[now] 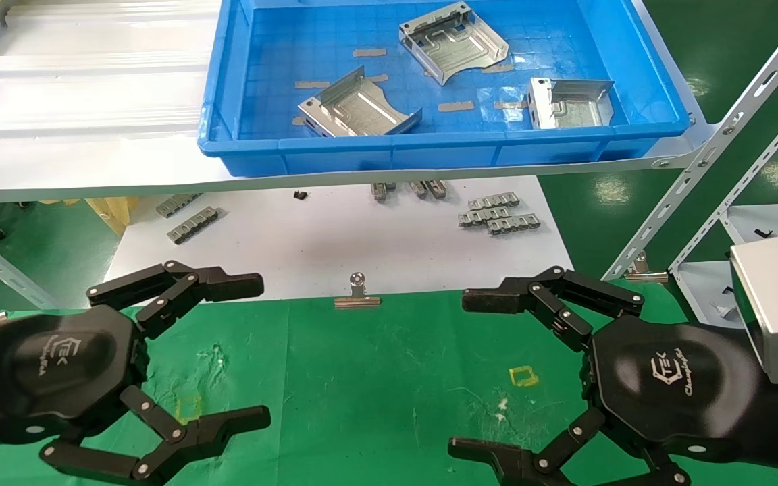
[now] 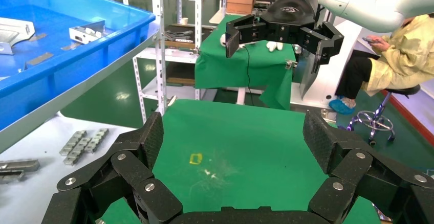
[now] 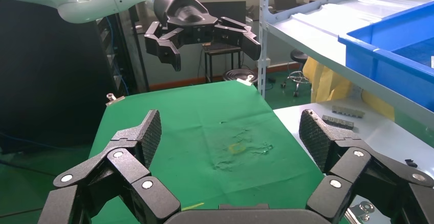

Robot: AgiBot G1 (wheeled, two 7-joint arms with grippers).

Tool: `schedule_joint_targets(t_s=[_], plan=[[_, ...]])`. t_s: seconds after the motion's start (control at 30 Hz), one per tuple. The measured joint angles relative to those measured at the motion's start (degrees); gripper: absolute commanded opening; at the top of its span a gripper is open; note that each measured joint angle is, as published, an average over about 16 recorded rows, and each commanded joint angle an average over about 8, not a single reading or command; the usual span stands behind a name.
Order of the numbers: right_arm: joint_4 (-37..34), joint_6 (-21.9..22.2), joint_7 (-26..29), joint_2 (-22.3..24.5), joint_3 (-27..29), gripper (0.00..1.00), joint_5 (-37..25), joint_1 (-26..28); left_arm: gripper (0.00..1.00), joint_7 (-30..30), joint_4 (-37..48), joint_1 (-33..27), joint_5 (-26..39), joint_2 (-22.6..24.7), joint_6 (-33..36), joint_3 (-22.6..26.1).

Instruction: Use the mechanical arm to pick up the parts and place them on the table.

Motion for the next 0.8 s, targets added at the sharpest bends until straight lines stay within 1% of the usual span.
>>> schedule_joint_targets(t_s=[0.4, 0.67, 0.8], plan=[[0.0, 0.0, 0.0, 0.0, 0.0, 1.0, 0.0, 0.0, 1.0, 0.0, 0.0, 0.0, 0.0, 0.0, 0.0, 0.0], [0.0, 0.0, 0.0, 0.0, 0.0, 1.0, 0.0, 0.0, 0.0, 0.0, 0.0, 0.0, 0.0, 0.0, 0.0, 0.0], [0.0, 0.0, 0.0, 0.0, 0.0, 1.0, 0.0, 0.0, 0.0, 0.0, 0.0, 0.0, 0.0, 0.0, 0.0, 0.0]])
